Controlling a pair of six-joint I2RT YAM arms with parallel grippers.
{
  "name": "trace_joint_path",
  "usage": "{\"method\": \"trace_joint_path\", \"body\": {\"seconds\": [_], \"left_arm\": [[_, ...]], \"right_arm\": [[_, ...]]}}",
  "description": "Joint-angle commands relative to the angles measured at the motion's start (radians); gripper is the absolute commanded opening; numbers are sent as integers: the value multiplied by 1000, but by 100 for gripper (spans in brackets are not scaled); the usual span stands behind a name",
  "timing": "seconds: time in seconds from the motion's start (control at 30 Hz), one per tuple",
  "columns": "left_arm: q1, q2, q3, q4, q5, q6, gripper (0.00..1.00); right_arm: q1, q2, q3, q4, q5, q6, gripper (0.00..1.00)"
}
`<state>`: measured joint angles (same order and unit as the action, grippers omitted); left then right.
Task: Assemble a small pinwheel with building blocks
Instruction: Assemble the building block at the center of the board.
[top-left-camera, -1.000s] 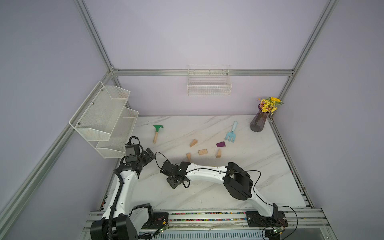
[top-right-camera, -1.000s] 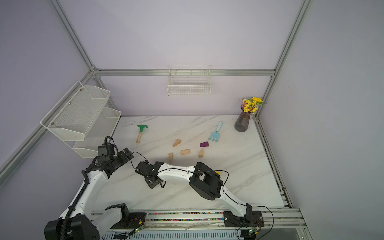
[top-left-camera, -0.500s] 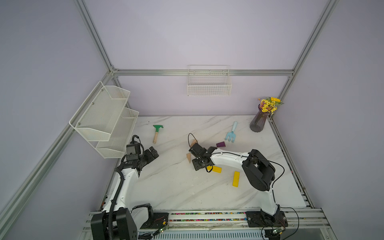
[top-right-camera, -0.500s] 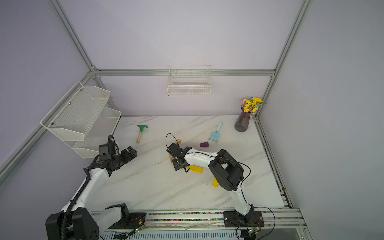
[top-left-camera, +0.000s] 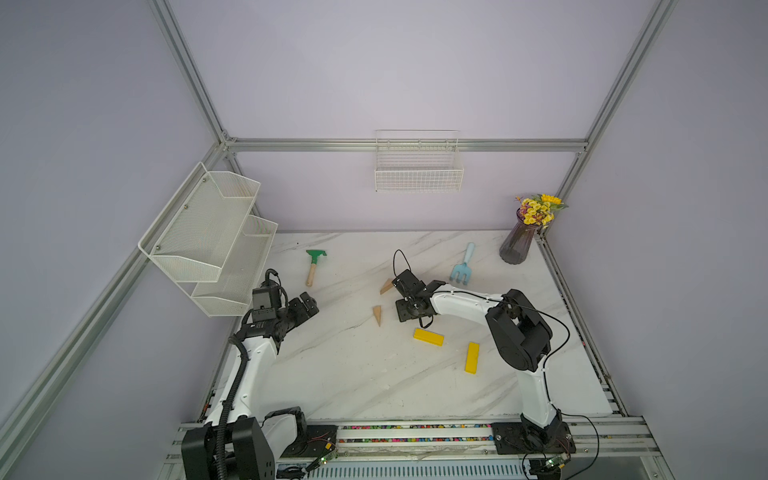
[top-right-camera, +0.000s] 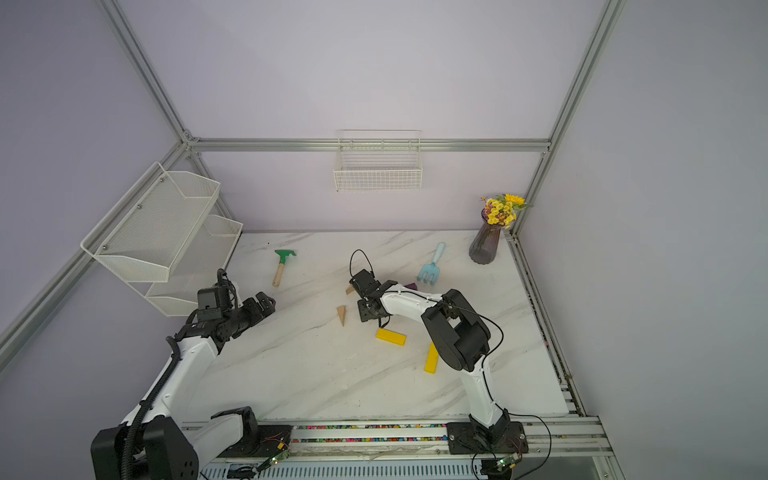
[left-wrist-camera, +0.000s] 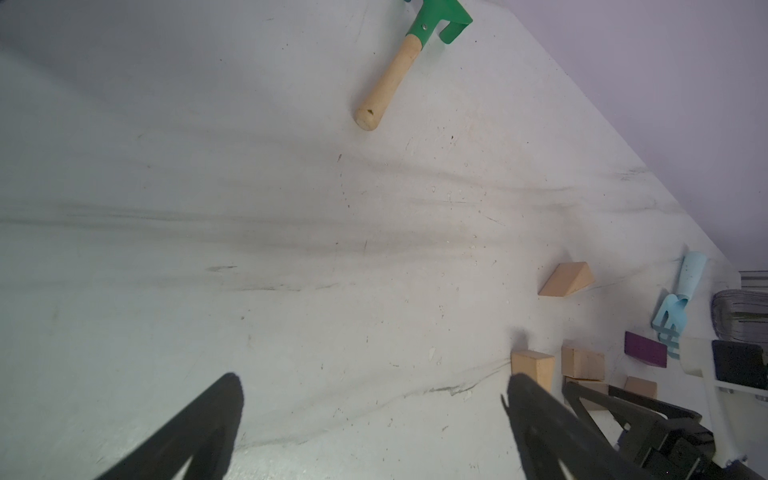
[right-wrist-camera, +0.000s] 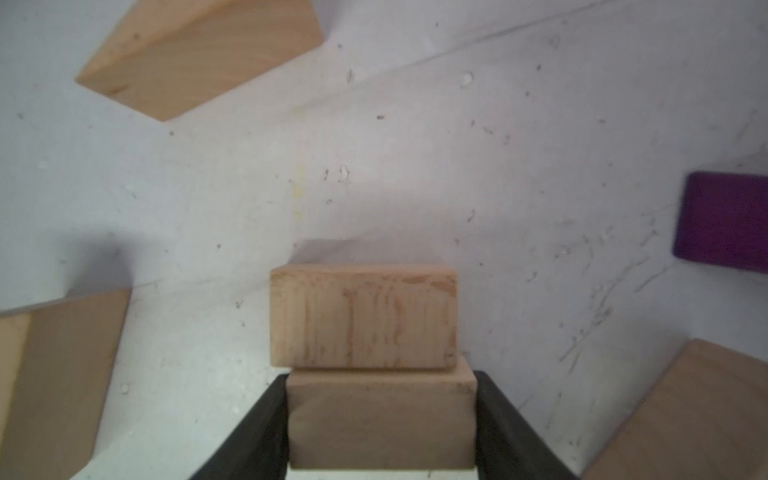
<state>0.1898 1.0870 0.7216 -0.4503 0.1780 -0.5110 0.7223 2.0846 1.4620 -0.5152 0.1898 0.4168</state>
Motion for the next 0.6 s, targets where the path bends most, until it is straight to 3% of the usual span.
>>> {"method": "trace_joint_path", "body": {"seconds": [0.0,0.57], "left_arm": [[7,-18,-1,36,13,22,100],[7,-15,-12,45,14,22,100]], "right_arm": [[-7,27,16,25,-10,-11,59],[-6,72,48,33,-43,8,70]]}}
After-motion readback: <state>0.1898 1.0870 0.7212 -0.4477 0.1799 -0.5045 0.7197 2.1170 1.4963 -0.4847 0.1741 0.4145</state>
